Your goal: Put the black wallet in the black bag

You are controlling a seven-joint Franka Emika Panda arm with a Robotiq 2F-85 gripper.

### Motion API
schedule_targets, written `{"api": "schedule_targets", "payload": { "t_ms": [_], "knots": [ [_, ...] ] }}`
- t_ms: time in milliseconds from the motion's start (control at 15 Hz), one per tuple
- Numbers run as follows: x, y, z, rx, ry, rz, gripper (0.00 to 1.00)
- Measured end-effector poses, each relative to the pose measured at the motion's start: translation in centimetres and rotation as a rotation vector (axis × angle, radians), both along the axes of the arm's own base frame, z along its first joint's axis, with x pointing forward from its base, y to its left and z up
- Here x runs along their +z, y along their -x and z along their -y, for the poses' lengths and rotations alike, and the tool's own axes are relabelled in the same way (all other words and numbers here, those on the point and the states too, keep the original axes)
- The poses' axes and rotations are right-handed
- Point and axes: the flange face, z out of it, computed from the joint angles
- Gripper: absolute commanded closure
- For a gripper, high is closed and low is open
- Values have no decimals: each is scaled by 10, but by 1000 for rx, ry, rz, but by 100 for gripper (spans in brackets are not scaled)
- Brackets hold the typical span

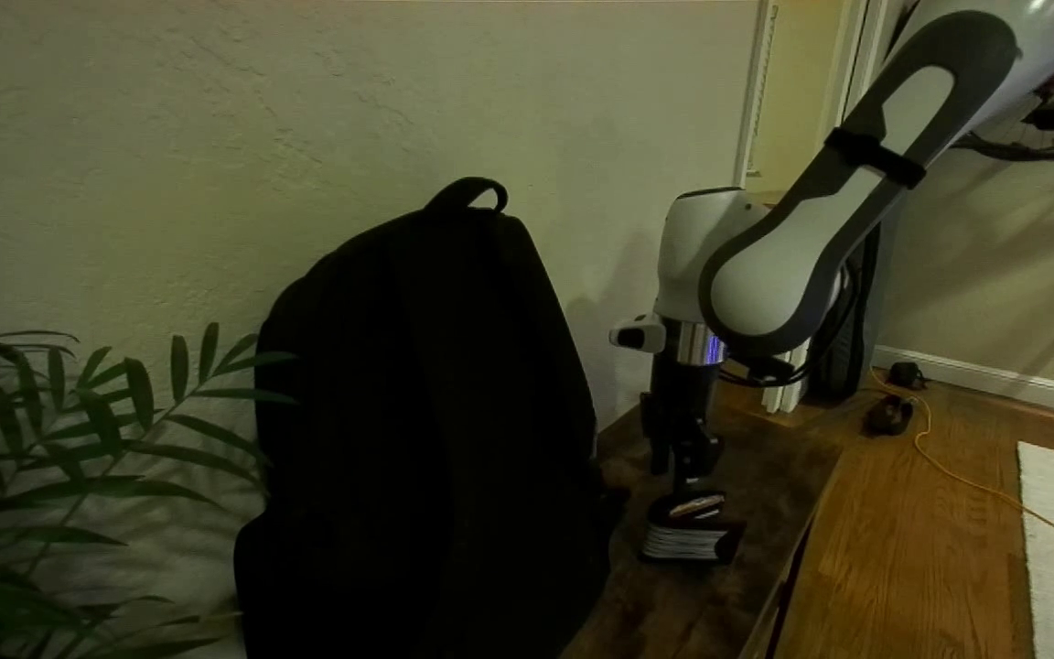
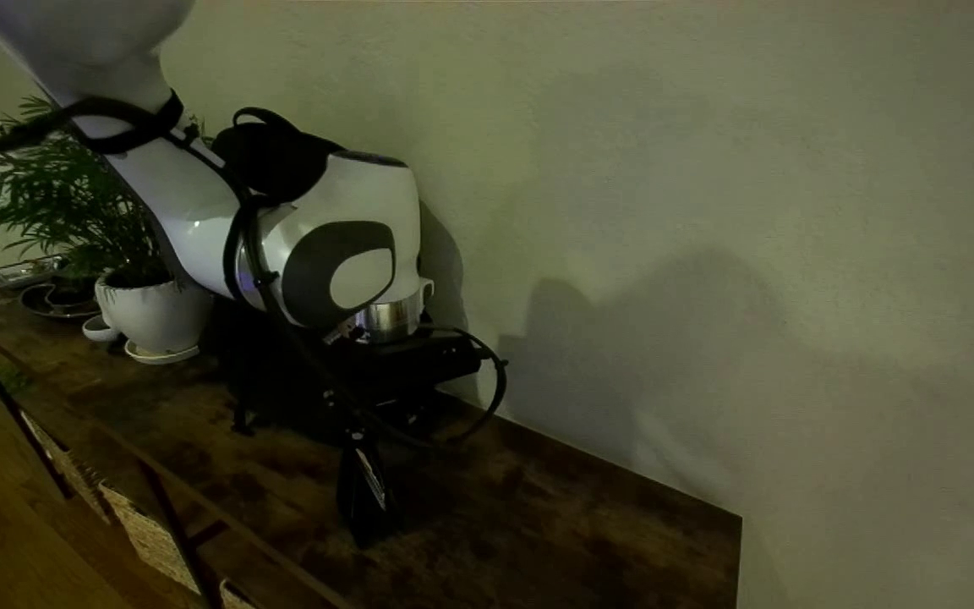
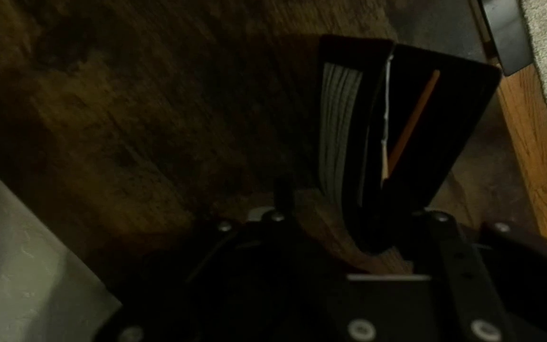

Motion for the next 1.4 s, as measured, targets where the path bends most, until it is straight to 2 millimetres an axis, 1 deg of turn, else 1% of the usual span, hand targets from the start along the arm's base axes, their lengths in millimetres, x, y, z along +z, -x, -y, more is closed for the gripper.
{"api": "schedule_targets", "payload": {
  "t_ms": [133,200,267,600,800,1000,1400],
  "knots": [
    [9,-2,0,1,3,13,5],
    [14,-3,-1,1,5,18,1],
    [19,-2,-1,-3,6,15,0],
    [42,3,-1,-43,-4,-61,0],
    [54,8,-2,-66,-9,-63,0],
    [54,16,-7,-61,-7,-37,0],
    [36,34,-14,-62,6,-30,0]
  ]
}}
